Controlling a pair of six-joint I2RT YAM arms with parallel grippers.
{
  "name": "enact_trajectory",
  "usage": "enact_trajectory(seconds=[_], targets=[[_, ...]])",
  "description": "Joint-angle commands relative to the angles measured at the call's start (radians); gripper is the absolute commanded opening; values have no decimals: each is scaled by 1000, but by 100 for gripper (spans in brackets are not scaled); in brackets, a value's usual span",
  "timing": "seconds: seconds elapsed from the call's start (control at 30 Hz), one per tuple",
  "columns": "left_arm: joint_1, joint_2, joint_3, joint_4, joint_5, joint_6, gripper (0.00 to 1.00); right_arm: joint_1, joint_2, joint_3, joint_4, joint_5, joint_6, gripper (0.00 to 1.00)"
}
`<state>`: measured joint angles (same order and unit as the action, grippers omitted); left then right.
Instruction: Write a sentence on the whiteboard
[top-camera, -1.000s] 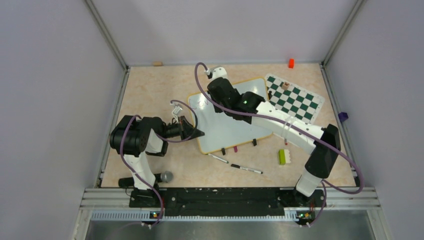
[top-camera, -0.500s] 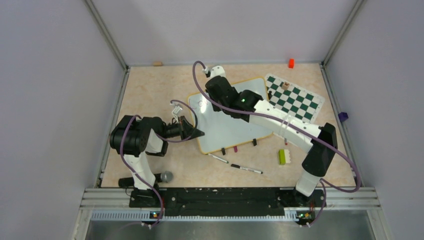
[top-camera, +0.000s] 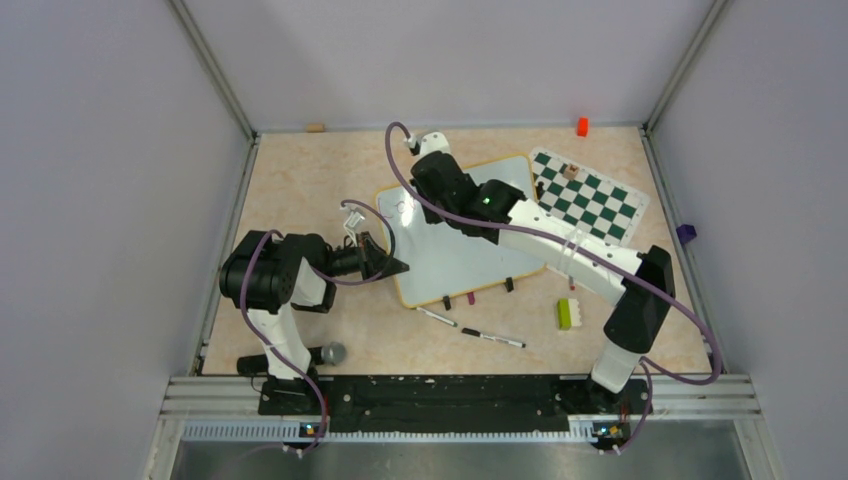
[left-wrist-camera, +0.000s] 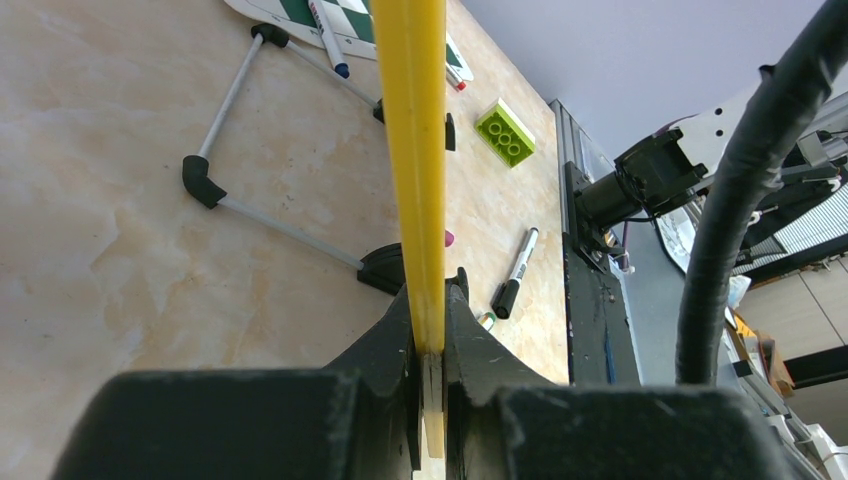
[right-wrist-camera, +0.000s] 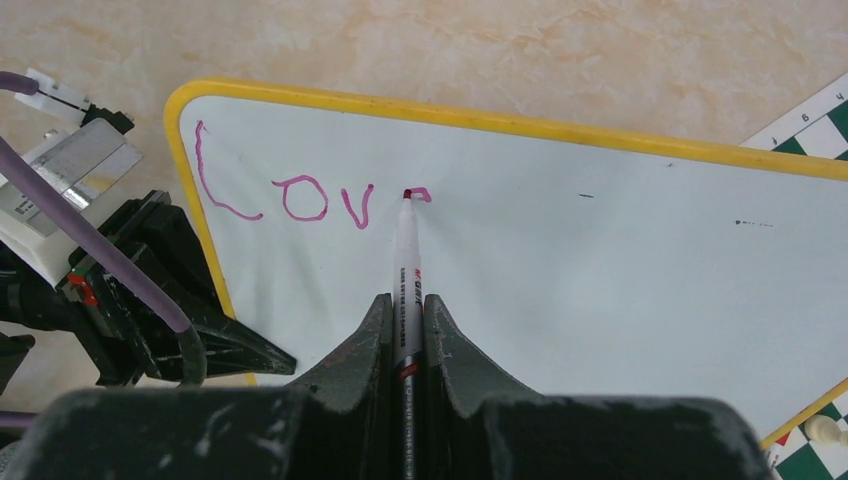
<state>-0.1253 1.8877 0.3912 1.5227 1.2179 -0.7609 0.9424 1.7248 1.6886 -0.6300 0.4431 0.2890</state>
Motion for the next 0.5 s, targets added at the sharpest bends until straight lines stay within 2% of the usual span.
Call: enact_trajectory(seconds=[0.0, 0.23, 0.47], targets=[[-17, 8, 13, 97, 47, 62, 0, -17, -19, -24, 16, -27, 3, 0], [-17, 8, 12, 97, 47, 63, 0, -17, -55, -81, 17, -43, 13, 0], [-17, 6, 12, 97, 47, 62, 0, -16, -78, -91, -4, 20, 16, 0]])
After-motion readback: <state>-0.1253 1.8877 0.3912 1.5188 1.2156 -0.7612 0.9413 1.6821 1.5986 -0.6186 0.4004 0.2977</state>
